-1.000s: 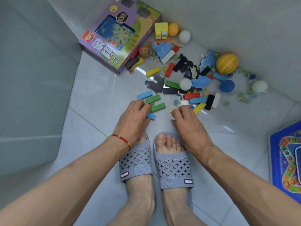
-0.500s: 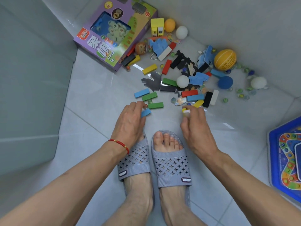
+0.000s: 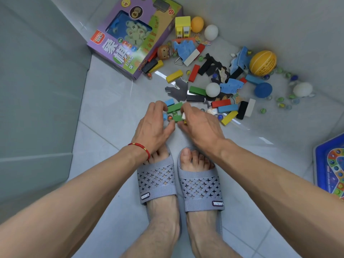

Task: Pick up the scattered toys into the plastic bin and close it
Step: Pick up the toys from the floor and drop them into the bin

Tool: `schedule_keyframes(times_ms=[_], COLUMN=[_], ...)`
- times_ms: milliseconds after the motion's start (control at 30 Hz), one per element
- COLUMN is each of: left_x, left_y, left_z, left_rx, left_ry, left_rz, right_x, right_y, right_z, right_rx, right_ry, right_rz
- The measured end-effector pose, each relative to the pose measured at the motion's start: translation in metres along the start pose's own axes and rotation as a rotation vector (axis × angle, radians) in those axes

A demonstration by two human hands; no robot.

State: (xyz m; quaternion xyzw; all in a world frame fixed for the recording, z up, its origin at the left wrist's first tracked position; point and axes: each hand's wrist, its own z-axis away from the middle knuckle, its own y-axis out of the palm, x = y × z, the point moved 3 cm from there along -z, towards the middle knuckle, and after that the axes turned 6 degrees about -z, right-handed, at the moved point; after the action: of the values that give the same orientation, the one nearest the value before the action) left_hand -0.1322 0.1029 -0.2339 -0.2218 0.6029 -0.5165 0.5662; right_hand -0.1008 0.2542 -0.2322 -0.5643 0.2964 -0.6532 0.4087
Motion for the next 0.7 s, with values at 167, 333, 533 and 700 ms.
schedule_keyframes(times_ms=[167, 333, 533, 700], left_x=[0.000, 0.003, -0.003, -0.015], left_y=[0.007, 0.009, 0.001, -0.001], left_z=[-0.009, -0.011, 0.001, -0.003], left_rx=[0.051, 0.070, -0.036, -0.056], left_ry=[0.038, -0.019, -0.065, -0.049], left_rz=[-0.032, -0.009, 0.064, 0.065], right_x=[-0.015, -0.029, -0.021, -0.035], right_y=[0.001, -0.007, -0.022, -0.026], right_z=[0.019, 0.039, 0.035, 0.042], right_rx=[-0.010, -0.076, -0.027, -0.048], right_ry=[0.084, 0.541, 0.592, 0.554], right_rz=[-0.064, -0.806, -1.521, -1.285])
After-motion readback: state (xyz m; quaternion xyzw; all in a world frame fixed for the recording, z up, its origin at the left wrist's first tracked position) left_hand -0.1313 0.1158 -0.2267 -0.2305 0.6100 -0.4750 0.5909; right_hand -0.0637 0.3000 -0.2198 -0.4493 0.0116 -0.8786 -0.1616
